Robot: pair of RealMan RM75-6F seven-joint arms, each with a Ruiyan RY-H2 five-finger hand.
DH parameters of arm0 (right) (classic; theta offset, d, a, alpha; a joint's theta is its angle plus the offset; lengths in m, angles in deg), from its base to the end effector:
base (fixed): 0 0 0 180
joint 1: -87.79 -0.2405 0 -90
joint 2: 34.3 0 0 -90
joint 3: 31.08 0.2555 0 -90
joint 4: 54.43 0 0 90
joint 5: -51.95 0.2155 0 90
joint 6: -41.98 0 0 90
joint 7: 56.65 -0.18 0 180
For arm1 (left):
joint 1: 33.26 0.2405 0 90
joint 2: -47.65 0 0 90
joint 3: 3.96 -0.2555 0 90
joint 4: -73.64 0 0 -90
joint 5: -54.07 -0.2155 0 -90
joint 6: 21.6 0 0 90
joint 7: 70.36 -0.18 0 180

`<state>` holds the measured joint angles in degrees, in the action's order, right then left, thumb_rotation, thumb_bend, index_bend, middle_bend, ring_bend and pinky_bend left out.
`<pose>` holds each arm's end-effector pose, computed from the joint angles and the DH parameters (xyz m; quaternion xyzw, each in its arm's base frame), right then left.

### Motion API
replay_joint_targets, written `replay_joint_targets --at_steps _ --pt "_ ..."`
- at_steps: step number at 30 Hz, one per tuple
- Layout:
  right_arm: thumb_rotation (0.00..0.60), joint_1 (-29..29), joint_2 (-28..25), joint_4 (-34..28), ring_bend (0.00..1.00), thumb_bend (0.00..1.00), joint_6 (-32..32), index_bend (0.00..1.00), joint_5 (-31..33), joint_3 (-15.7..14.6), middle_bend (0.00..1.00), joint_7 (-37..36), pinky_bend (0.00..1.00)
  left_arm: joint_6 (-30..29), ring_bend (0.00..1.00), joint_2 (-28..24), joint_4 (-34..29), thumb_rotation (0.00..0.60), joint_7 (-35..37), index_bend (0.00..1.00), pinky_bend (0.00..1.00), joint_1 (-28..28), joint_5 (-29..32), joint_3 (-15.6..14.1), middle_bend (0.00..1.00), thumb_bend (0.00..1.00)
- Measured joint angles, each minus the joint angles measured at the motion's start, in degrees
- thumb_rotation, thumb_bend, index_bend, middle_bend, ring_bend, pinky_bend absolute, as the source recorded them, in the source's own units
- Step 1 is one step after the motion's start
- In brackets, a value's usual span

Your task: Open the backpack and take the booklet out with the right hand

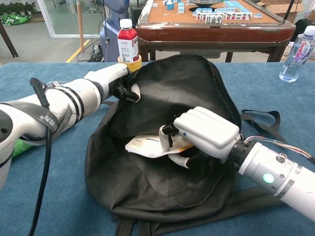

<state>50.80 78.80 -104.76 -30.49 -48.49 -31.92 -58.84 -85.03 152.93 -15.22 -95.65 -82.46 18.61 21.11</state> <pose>-0.1250 -0.3013 -0.1294 0.7885 -0.2315 0.4862 0.2972 -0.0503 0.3780 -0.0811 -0.5744 -0.5918 -0.4301 0.3672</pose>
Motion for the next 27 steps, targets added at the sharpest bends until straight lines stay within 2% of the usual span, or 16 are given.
replay_joint_targets --at_steps 7,10,16,20,23,27 --pt "0.600 0.89 -2.81 -4.64 0.52 0.52 -6.37 0.82 -1.30 0.28 0.63 -1.55 0.55 -0.05 0.38 -0.57 -0.13 0.600 -1.36 0.65 0.05 -0.66 2.56 -0.21 0.50 0.79" --pt "0.600 1.44 -5.64 -9.32 0.53 0.52 -9.04 0.83 -1.78 0.73 0.64 -1.68 0.56 0.07 0.38 -1.10 -0.44 0.600 -1.91 0.65 0.05 -0.85 3.72 -0.44 0.50 0.79" --pt "0.600 2.62 -13.97 -23.01 0.55 0.52 -13.75 0.84 -2.20 2.72 0.65 -1.49 0.58 0.34 0.38 -2.35 -1.78 0.600 -2.17 0.65 0.05 -0.62 4.71 -1.52 0.50 0.79" --pt "0.600 3.70 -21.70 -33.71 0.55 0.52 -16.50 0.84 -1.50 5.35 0.65 -1.37 0.58 0.36 0.38 -3.24 -3.15 0.600 -1.78 0.65 0.05 -0.15 4.02 -2.55 0.50 0.79" --pt "0.600 4.69 -27.42 -39.47 0.55 0.52 -18.46 0.84 -0.26 8.11 0.65 -1.56 0.58 0.43 0.38 -3.93 -4.28 0.600 -1.27 0.64 0.05 0.31 2.71 -3.43 0.50 0.79" --pt "0.600 6.35 -32.78 -42.60 0.55 0.52 -21.55 0.84 2.30 12.21 0.65 -3.18 0.58 0.68 0.38 -5.45 -6.49 0.600 -0.41 0.62 0.05 1.35 -0.59 -5.67 0.50 0.79"
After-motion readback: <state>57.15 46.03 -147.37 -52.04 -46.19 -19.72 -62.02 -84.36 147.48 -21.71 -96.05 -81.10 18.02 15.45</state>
